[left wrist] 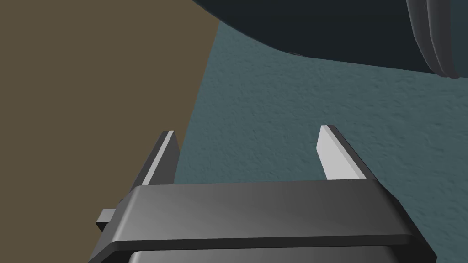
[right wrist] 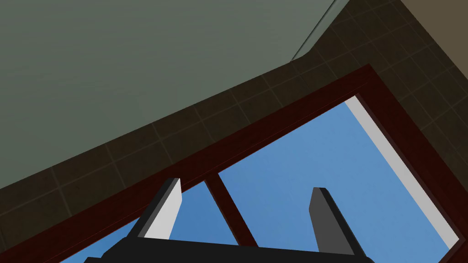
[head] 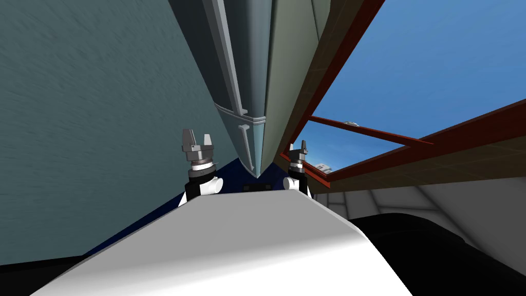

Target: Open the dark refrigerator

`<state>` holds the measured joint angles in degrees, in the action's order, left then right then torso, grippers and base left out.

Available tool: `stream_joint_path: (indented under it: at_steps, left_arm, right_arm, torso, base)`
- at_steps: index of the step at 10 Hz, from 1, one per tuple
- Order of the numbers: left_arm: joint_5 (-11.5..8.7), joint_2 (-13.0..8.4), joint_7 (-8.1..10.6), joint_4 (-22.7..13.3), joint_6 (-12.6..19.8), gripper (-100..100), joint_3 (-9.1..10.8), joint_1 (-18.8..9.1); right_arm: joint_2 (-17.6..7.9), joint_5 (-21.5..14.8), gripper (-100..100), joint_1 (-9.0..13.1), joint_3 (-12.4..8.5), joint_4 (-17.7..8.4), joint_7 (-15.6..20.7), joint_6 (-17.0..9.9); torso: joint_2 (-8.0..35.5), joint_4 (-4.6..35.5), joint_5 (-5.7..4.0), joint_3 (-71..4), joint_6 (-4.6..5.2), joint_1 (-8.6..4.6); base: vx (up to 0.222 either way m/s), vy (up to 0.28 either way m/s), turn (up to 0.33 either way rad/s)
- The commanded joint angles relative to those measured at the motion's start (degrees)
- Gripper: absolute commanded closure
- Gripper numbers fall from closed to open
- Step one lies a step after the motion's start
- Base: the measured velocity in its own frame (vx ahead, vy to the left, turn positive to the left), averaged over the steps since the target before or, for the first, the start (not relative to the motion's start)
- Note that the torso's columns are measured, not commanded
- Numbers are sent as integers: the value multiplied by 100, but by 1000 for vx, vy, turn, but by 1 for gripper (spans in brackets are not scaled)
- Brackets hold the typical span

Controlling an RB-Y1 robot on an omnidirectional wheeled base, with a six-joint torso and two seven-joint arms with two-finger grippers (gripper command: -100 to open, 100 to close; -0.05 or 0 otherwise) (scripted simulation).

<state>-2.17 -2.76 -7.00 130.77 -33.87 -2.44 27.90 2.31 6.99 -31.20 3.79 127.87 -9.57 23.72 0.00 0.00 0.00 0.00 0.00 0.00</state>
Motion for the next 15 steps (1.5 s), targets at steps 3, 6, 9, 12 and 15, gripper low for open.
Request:
stream_joint_path:
  at_steps: [3, 6, 9, 12, 15]
  left_arm:
    - [0, 0, 0, 1, 0, 0, 0, 0]
    - [0, 0, 0, 1, 0, 0, 0, 0]
    - [0, 0, 0, 2, -1, 0, 0, 0]
    - [1, -336, 51, 2, 319, -100, -50, -352]
    - [4, -464, 116, -15, 730, -100, -112, -804]
  right_arm:
    - [0, 0, 0, 0, 0, 1, 0, 0]
    - [0, 0, 0, 0, 0, 1, 0, 1]
    - [0, 0, 0, 0, 0, 2, 0, 1]
    - [0, 0, 0, 0, 0, -1, 0, 0]
    - [0, 0, 0, 0, 0, -1, 0, 0]
  torso:
    - [1003, 1006, 0, -2014, 0, 0]
    - [2269, 2268, 0, -4536, 0, 0]
    - [3539, 3537, 0, -7073, 0, 0]
    - [4208, 4205, 2, -8425, 0, 7]
    - [4229, 4228, 0, -8456, 0, 1]
  base:
    - [0, 0, 0]
    - [0, 0, 0]
    - [0, 0, 0]
    - [-3, 19, -13]
    - [-4, 33, -19]
